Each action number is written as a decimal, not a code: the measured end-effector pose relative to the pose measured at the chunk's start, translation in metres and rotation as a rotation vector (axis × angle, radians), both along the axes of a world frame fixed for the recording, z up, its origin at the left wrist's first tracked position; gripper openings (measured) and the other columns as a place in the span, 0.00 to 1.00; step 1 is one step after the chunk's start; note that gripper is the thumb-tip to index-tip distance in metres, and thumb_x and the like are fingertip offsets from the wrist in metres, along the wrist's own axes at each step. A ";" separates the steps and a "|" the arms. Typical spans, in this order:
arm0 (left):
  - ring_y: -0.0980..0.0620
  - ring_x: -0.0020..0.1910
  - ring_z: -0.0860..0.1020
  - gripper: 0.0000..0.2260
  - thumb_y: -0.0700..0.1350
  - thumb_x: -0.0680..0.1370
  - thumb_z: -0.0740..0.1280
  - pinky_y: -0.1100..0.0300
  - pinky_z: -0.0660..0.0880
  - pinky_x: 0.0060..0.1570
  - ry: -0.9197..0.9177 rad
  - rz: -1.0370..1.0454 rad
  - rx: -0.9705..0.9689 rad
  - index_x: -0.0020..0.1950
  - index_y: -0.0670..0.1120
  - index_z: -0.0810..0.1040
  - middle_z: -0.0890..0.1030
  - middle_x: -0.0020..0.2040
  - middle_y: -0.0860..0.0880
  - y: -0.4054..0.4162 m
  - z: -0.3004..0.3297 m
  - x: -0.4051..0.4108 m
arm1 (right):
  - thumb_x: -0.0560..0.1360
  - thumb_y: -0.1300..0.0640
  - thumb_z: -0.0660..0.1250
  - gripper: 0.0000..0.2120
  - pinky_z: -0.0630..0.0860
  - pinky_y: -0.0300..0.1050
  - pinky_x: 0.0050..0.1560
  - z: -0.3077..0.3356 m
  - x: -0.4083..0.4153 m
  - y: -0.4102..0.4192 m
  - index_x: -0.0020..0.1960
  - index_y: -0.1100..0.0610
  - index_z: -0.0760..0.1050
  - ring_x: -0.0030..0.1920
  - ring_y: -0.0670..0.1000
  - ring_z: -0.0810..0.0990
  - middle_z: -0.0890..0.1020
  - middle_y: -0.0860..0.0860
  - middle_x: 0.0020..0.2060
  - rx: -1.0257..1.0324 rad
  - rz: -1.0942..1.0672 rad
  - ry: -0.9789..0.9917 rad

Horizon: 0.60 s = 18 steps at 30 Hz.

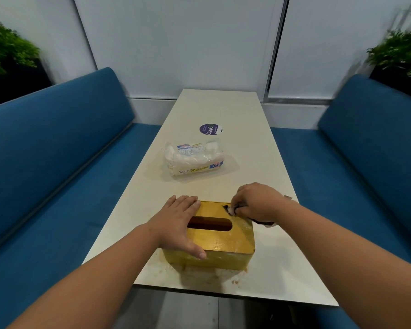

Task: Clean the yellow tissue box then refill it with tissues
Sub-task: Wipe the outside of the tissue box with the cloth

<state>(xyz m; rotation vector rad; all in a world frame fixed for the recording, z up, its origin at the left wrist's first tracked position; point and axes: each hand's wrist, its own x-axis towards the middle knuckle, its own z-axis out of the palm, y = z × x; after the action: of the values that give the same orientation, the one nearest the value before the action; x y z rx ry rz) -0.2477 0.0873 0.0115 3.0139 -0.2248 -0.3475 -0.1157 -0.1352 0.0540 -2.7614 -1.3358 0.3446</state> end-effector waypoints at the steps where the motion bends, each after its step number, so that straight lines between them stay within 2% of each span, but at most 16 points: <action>1: 0.50 0.78 0.40 0.62 0.84 0.55 0.53 0.48 0.34 0.75 0.001 0.000 0.000 0.80 0.50 0.42 0.42 0.80 0.51 0.000 0.000 0.000 | 0.77 0.46 0.64 0.13 0.76 0.50 0.54 -0.001 0.001 0.000 0.59 0.44 0.80 0.54 0.49 0.74 0.79 0.46 0.53 0.003 -0.011 -0.008; 7: 0.50 0.78 0.40 0.62 0.84 0.56 0.54 0.49 0.34 0.74 -0.010 -0.002 -0.001 0.80 0.50 0.42 0.42 0.80 0.51 0.001 -0.002 0.001 | 0.77 0.46 0.63 0.12 0.76 0.49 0.50 -0.008 -0.019 0.015 0.58 0.44 0.80 0.52 0.47 0.75 0.78 0.44 0.52 0.101 0.038 -0.017; 11: 0.50 0.79 0.40 0.62 0.83 0.57 0.56 0.50 0.33 0.74 -0.016 0.002 -0.009 0.80 0.50 0.42 0.42 0.80 0.51 0.001 -0.002 0.000 | 0.78 0.48 0.64 0.10 0.76 0.47 0.51 -0.003 0.007 -0.026 0.55 0.44 0.81 0.52 0.48 0.75 0.77 0.43 0.49 0.073 -0.129 0.006; 14: 0.50 0.79 0.40 0.61 0.82 0.58 0.57 0.50 0.33 0.74 -0.016 0.005 -0.004 0.80 0.50 0.42 0.42 0.80 0.51 0.001 -0.002 0.000 | 0.78 0.50 0.64 0.08 0.75 0.46 0.48 0.000 0.019 -0.042 0.54 0.45 0.81 0.49 0.48 0.76 0.79 0.44 0.49 0.150 -0.233 -0.032; 18: 0.51 0.78 0.40 0.61 0.82 0.58 0.57 0.51 0.33 0.74 -0.016 -0.002 -0.008 0.80 0.50 0.42 0.42 0.80 0.51 0.000 0.000 -0.001 | 0.78 0.49 0.65 0.11 0.75 0.45 0.53 -0.002 0.000 -0.025 0.58 0.46 0.80 0.51 0.47 0.75 0.79 0.44 0.53 0.163 -0.110 0.020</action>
<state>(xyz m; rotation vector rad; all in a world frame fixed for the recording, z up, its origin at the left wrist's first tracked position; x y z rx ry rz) -0.2485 0.0878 0.0112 3.0099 -0.2302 -0.3223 -0.1155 -0.1605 0.0519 -2.6742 -1.1469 0.2445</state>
